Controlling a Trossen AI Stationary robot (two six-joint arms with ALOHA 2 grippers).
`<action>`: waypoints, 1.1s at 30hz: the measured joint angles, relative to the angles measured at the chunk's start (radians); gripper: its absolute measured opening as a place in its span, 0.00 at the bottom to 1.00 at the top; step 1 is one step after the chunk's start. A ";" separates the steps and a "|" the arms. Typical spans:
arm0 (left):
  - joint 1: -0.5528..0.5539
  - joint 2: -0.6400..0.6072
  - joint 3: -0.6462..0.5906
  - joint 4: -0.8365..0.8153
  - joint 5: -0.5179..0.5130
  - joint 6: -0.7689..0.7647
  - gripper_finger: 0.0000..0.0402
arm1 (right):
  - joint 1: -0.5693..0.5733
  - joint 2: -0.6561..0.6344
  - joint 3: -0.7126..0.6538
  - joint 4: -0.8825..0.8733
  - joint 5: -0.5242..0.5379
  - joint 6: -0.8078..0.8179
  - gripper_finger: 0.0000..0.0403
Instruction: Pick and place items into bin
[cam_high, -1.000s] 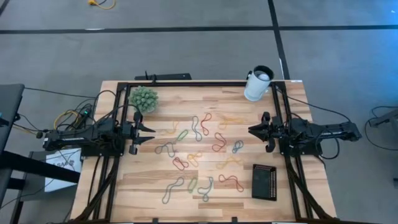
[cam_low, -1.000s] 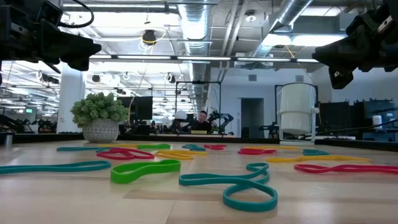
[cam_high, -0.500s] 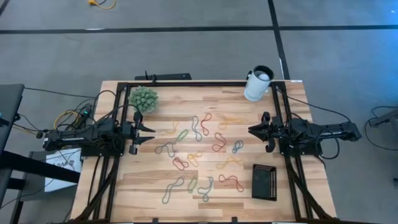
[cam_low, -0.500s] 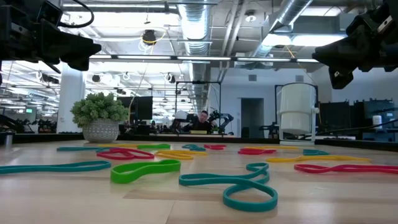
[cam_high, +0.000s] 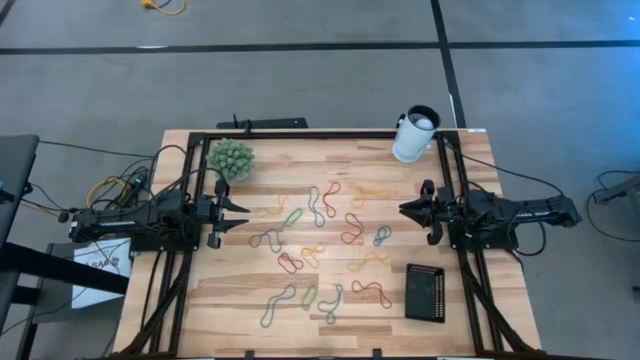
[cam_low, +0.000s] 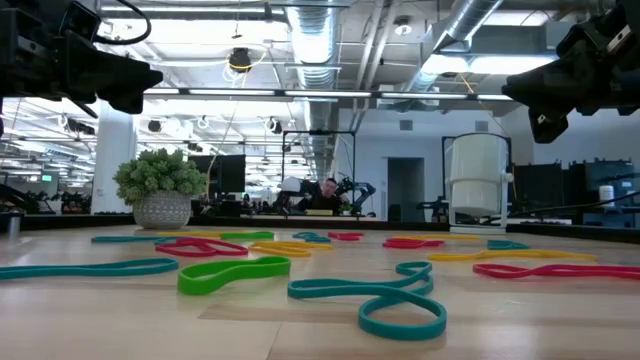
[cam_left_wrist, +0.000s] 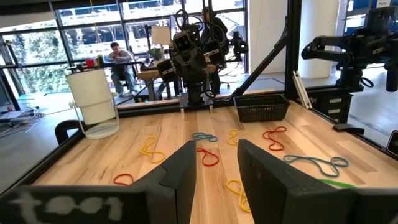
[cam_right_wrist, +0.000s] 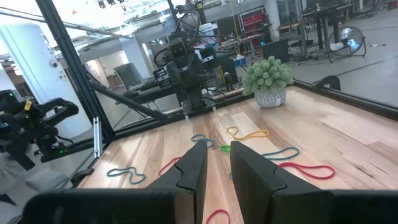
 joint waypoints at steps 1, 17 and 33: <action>0.000 0.000 0.000 0.000 0.000 -0.002 0.27 | 0.000 0.000 0.000 0.000 0.000 0.000 0.16; 0.000 0.000 -0.002 0.027 0.001 -0.011 0.27 | -0.001 0.000 0.000 0.005 0.021 -0.074 0.16; 0.001 -0.002 -0.002 0.066 -0.271 0.018 0.27 | -0.001 -0.001 0.000 0.364 0.059 -0.336 0.16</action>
